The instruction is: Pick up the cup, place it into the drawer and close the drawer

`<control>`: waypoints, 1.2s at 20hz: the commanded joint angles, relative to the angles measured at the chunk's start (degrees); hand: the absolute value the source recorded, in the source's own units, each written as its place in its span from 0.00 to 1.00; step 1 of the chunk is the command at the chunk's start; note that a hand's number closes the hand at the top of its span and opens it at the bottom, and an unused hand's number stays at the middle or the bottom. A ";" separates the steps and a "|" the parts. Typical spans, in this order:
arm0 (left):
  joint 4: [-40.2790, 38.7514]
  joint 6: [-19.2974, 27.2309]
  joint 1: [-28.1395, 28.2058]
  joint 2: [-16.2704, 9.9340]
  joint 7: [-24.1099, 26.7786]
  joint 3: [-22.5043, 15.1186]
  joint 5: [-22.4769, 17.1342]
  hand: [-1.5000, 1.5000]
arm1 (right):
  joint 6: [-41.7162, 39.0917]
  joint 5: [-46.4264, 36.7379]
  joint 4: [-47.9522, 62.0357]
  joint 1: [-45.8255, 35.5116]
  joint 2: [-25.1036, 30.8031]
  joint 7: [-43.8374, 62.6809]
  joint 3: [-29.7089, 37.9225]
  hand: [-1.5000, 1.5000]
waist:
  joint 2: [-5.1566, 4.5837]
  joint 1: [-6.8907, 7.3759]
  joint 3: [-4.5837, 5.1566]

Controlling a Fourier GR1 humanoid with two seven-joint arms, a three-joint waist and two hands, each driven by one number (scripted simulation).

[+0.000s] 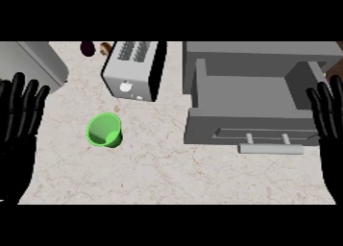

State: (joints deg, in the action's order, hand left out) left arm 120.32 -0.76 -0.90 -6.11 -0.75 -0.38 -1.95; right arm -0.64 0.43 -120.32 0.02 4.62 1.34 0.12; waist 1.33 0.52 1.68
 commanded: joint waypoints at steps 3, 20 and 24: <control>-4.18 10.60 -4.82 4.60 0.36 -0.60 11.72 0.00 | -0.62 0.86 -2.02 -2.72 0.56 3.21 -0.64 0.00 | -1.38 -0.84 -1.70; -24.81 40.88 -17.90 6.10 2.04 -10.17 8.61 0.00 | -4.93 7.15 4.57 -5.60 0.95 4.72 1.65 0.00 | -1.35 -0.74 -1.68; -20.14 41.03 -15.49 6.10 -1.32 -10.19 10.06 0.00 | -2.23 5.69 0.10 -7.27 -0.29 10.45 -0.44 0.00 | -1.28 -0.54 -1.68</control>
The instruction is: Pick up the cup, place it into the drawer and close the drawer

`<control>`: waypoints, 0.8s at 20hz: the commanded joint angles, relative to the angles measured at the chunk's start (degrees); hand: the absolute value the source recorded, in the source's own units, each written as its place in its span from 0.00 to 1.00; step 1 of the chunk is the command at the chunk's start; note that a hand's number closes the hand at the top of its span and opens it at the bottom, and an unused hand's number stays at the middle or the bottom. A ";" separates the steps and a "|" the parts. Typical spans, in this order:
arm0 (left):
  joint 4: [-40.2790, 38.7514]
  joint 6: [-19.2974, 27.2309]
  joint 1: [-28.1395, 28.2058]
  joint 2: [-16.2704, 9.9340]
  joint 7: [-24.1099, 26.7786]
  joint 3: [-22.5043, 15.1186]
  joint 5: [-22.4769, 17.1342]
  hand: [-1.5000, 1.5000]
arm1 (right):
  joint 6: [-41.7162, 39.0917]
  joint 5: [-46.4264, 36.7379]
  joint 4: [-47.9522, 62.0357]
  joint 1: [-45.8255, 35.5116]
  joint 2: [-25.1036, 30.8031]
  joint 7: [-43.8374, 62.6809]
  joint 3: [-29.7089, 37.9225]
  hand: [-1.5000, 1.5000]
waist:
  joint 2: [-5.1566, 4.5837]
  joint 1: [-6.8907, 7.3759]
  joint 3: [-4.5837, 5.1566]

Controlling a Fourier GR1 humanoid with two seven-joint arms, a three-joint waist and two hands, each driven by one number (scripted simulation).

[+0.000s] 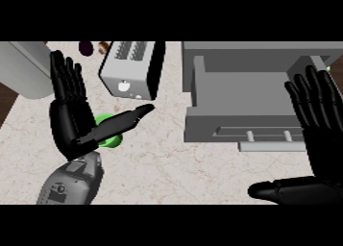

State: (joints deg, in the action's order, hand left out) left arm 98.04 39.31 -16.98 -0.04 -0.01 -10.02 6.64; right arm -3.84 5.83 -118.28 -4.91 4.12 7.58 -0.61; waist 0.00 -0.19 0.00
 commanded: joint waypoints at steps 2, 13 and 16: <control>0.16 -4.07 1.82 -1.39 1.79 4.47 -3.28 0.00 | 1.20 -2.22 1.76 0.25 -2.03 -1.99 -1.68 0.00 | 0.02 0.18 0.00; -4.21 -0.57 5.72 0.03 5.76 2.94 -5.32 0.00 | -0.07 0.23 6.49 -3.62 -0.91 -3.91 2.23 0.00 | -0.02 0.27 0.00; -3.36 4.51 5.01 0.03 1.00 -1.59 -3.20 0.00 | -0.67 1.16 -3.50 0.85 0.87 2.99 1.89 0.00 | 0.06 0.04 0.00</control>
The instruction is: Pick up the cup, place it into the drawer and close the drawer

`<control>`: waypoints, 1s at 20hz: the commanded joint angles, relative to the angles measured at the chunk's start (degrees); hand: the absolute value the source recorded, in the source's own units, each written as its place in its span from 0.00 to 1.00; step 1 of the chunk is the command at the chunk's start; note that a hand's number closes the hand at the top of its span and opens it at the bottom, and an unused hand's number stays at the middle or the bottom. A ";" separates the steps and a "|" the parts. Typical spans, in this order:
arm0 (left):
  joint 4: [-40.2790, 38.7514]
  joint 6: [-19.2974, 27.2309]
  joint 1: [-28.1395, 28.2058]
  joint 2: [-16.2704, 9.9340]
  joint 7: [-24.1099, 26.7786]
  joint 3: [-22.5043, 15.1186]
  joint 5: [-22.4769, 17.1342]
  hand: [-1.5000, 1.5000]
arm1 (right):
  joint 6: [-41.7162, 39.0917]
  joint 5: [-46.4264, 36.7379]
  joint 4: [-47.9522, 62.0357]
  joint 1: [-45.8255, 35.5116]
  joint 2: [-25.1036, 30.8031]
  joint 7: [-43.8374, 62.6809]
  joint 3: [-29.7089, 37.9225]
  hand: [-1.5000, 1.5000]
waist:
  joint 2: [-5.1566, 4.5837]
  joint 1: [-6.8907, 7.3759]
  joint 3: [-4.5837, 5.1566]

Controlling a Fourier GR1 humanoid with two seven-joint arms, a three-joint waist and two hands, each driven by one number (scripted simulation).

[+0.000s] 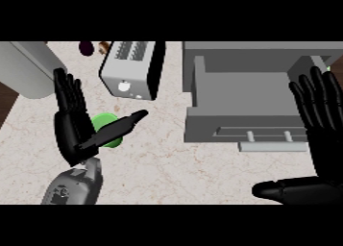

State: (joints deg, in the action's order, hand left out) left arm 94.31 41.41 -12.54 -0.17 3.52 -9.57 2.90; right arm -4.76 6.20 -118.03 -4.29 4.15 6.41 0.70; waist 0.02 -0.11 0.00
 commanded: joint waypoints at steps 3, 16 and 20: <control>-4.59 3.43 0.29 0.17 1.43 -1.30 -1.16 0.00 | -0.70 -1.28 4.59 0.06 -0.79 -4.30 -0.12 0.00 | -0.03 -0.01 0.00; -10.79 -2.48 8.48 0.15 14.62 5.48 -10.02 0.00 | -0.64 1.10 -2.42 0.77 0.13 2.99 0.63 0.00 | 0.01 0.02 0.01; -16.12 -4.24 11.22 0.16 22.54 2.98 -16.28 0.00 | -1.05 2.75 -0.87 -3.52 1.83 5.21 2.73 0.00 | -0.01 0.08 0.02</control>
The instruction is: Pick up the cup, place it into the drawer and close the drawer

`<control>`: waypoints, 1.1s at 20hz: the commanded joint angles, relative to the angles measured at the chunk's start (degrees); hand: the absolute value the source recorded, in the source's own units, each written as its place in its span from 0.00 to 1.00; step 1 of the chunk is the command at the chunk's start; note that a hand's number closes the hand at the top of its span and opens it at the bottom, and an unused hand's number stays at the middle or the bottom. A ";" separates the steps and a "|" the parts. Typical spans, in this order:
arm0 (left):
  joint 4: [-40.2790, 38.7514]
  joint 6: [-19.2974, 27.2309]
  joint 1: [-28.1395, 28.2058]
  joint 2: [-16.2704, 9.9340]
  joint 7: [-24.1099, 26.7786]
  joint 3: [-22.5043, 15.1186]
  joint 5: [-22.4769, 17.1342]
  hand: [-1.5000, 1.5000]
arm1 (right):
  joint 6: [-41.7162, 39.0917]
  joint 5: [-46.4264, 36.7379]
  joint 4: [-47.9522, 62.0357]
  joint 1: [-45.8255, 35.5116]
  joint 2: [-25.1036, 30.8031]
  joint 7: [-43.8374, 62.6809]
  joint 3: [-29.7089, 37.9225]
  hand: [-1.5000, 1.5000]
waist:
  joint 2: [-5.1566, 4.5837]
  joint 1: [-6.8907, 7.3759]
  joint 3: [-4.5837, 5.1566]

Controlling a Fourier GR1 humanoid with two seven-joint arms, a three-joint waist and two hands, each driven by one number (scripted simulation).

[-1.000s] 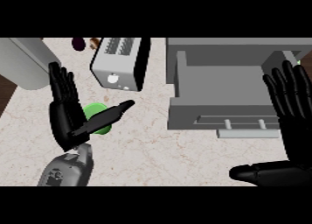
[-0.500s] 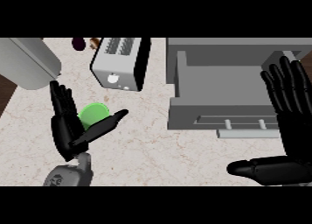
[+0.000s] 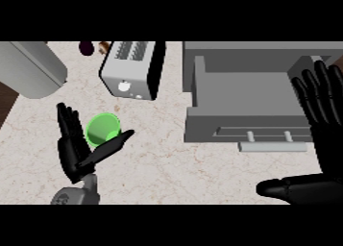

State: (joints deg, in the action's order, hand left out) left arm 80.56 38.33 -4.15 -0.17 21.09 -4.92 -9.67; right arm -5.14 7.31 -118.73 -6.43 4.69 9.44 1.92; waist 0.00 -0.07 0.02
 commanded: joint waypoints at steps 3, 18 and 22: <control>-4.61 -1.39 0.85 0.15 5.44 -1.01 -3.72 0.00 | -0.24 -0.45 -1.53 1.51 0.30 -0.02 0.50 0.00 | 0.03 -0.03 -0.01; -24.72 -8.50 -2.30 0.15 23.52 5.24 -14.49 0.00 | -1.39 0.58 -0.12 1.52 -0.21 -1.27 0.69 0.00 | -0.02 -0.10 0.00; -31.96 -12.48 -5.41 0.13 25.73 10.04 -13.96 0.00 | -2.67 2.34 1.05 1.28 0.78 -1.75 2.70 0.00 | -0.04 -0.14 0.01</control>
State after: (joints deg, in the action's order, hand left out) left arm 56.33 28.06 -7.26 -0.59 41.68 3.39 -21.72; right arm -7.33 8.52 -118.05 -5.12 4.97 8.16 3.01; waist -0.01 -0.11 0.01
